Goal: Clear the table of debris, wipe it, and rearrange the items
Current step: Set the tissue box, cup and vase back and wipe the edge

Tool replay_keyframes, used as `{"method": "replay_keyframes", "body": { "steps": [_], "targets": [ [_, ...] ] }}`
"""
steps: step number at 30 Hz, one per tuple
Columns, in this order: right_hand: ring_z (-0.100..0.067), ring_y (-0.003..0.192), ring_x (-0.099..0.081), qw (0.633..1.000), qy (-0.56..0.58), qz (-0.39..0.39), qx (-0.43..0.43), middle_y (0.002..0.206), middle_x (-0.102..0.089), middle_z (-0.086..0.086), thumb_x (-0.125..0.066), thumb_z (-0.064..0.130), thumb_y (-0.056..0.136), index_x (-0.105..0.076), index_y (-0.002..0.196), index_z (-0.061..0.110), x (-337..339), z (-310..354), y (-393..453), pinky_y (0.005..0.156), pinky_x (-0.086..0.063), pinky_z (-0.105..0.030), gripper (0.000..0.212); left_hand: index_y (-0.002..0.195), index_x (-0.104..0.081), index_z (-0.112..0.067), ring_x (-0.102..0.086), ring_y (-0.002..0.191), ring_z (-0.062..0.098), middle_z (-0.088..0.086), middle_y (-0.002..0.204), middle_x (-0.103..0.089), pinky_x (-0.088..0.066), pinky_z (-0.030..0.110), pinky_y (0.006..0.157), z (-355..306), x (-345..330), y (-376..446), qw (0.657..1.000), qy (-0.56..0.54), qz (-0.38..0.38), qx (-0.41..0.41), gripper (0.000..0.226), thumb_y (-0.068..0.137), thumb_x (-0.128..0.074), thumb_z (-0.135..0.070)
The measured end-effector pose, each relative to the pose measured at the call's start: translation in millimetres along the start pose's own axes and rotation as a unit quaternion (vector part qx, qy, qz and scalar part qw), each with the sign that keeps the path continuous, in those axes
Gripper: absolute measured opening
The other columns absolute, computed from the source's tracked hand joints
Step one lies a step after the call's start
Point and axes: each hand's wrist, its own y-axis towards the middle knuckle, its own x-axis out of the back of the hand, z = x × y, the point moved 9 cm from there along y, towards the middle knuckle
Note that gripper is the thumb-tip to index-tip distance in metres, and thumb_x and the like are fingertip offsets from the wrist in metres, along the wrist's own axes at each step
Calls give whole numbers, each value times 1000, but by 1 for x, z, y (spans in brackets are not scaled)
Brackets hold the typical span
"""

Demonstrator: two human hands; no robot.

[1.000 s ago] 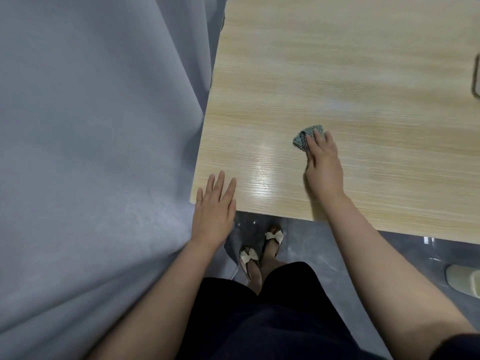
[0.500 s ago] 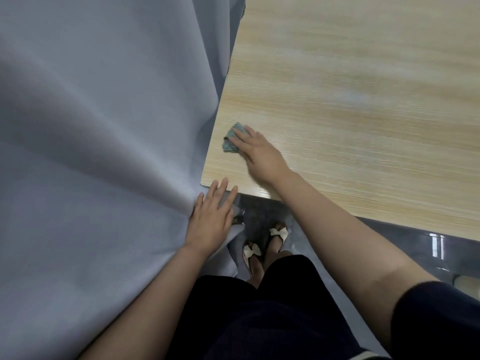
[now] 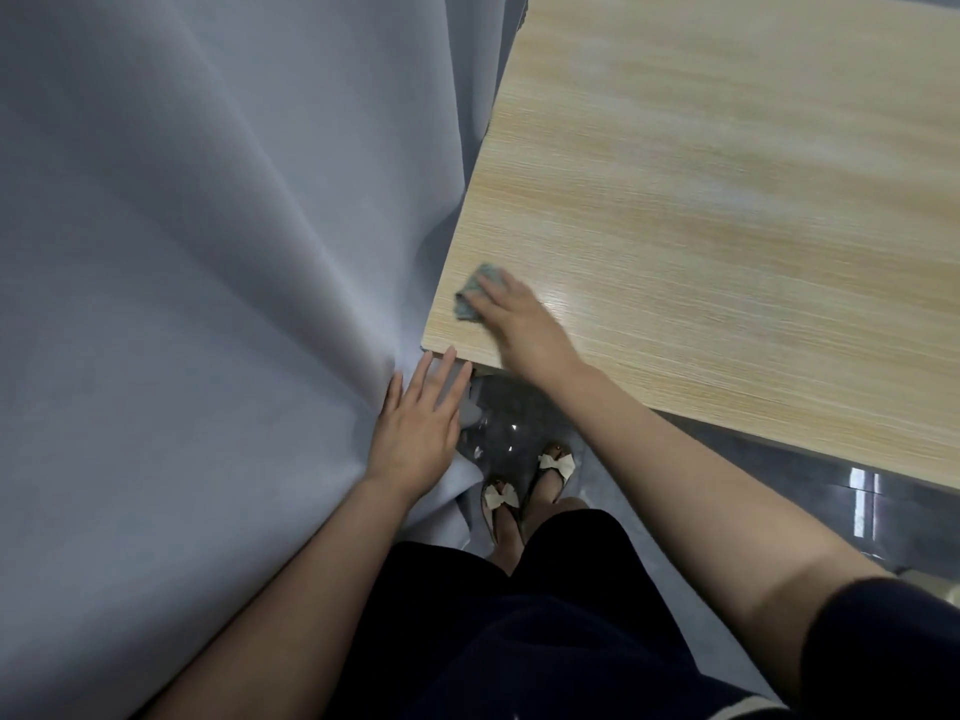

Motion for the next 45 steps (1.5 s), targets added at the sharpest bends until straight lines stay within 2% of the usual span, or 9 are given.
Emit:
{"method": "replay_keyframes", "body": {
  "steps": [5,9,17,22,28,32,36,41,45],
  "targets": [
    [-33,142,-18,995,-29,73,66,151,-30,-11,-51,8,92,-41,140,11,-26,41,23,116,-17,-42,49,140,-41,-10,-44,131,25,9,144,-44,-39,44,102,11,-1,-5,1000,2,-11,17,57,88,-26,-26],
    [-39,136,-31,999,-17,12,32,144,-42,-14,-54,-2,89,-48,134,8,3,6,-22,112,-23,-45,47,140,-42,-10,-43,132,24,7,145,-43,-38,45,103,12,-1,-4,1000,-14,-6,24,56,89,-26,-28],
    [-38,136,-29,997,-10,-46,-62,144,-41,-14,-57,-8,85,-47,135,8,29,-29,-77,112,-24,-50,54,144,-34,-11,-34,138,23,4,150,-34,-28,42,109,13,-3,-6,999,-27,8,34,58,92,-19,-31],
    [-43,134,-32,998,-15,15,53,142,-43,-17,-51,-14,76,-50,132,6,-14,36,-25,110,-20,-48,60,140,-39,-4,-40,134,24,10,146,-41,-32,42,107,22,-6,-6,998,-39,10,57,59,90,-26,-32],
    [-36,139,-25,996,-39,46,69,147,-37,-11,-52,-13,77,-45,137,10,-24,42,-17,114,-21,-46,65,142,-35,-2,-34,137,26,12,148,-36,-23,38,110,26,-4,-7,997,-46,6,57,64,91,-21,-38],
    [-36,137,-29,999,-36,1,15,145,-41,-12,-51,-17,73,-47,135,9,5,13,-60,113,-16,-41,67,146,-27,-8,-26,141,22,7,153,-28,-20,43,113,7,4,-2,999,-32,-1,9,62,93,-18,-39],
    [-27,141,-21,996,-31,-30,-72,149,-34,-8,-46,-16,79,-43,138,13,37,-32,-112,116,-13,-39,66,150,3,-17,5,146,18,2,158,6,1,40,116,-10,1,7,999,-24,29,-23,58,100,-18,-39],
    [-27,141,-20,970,-20,-109,-214,148,-36,-9,-45,-13,86,-45,137,11,72,-94,-174,116,-20,-44,56,150,2,-18,4,146,20,5,158,6,-3,43,116,-14,3,5,1000,-15,19,-19,58,100,-21,-37],
    [-35,140,-21,950,-25,-153,-272,148,-35,-14,-44,-15,83,-44,137,8,74,-90,-178,116,-16,-46,59,150,-1,-18,3,146,20,4,158,5,-5,44,116,-15,3,6,999,-25,24,-21,57,100,-22,-35]
  ]
}}
